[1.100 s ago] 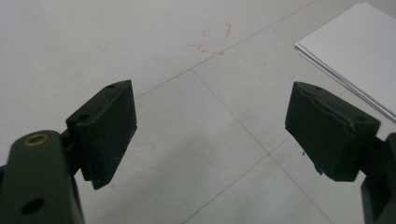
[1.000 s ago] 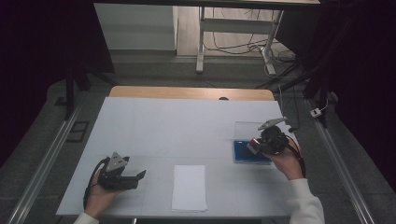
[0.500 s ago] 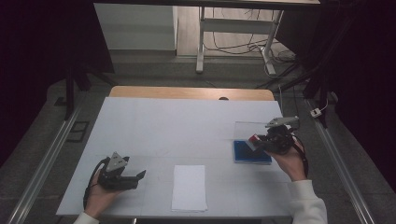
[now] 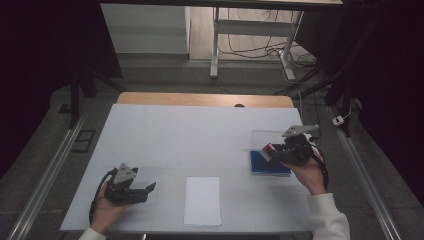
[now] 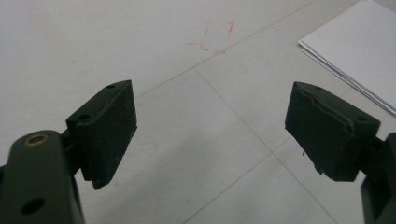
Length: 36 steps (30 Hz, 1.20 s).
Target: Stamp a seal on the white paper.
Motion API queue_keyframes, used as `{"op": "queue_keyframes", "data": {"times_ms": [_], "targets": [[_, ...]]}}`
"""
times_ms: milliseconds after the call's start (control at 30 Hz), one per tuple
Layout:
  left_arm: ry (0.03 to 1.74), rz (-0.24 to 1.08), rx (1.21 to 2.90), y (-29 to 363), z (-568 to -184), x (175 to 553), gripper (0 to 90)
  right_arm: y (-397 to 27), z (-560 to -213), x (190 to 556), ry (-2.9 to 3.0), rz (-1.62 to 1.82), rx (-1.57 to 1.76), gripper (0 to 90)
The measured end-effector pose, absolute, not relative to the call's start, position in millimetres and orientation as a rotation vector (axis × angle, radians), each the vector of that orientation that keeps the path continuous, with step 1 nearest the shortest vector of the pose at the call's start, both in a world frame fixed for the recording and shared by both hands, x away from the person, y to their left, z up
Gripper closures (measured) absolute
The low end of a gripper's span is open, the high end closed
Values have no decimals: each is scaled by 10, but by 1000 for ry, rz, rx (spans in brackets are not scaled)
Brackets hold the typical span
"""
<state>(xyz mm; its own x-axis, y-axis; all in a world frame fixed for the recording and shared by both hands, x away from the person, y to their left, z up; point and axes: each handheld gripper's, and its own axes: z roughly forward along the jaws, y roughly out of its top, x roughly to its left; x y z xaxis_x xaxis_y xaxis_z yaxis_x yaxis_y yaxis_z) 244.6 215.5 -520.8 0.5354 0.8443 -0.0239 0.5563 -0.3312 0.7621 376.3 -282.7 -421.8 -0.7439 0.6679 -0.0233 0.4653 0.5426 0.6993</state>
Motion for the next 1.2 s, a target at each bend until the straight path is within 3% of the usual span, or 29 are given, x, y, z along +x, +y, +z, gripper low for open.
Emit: {"op": "queue_keyframes", "data": {"times_ms": [1200], "targets": [[1132, 496, 2032, 2148, -5207, 2446, 169, -2335, -4112, 3553, 2607, 1149, 708, 701]]}}
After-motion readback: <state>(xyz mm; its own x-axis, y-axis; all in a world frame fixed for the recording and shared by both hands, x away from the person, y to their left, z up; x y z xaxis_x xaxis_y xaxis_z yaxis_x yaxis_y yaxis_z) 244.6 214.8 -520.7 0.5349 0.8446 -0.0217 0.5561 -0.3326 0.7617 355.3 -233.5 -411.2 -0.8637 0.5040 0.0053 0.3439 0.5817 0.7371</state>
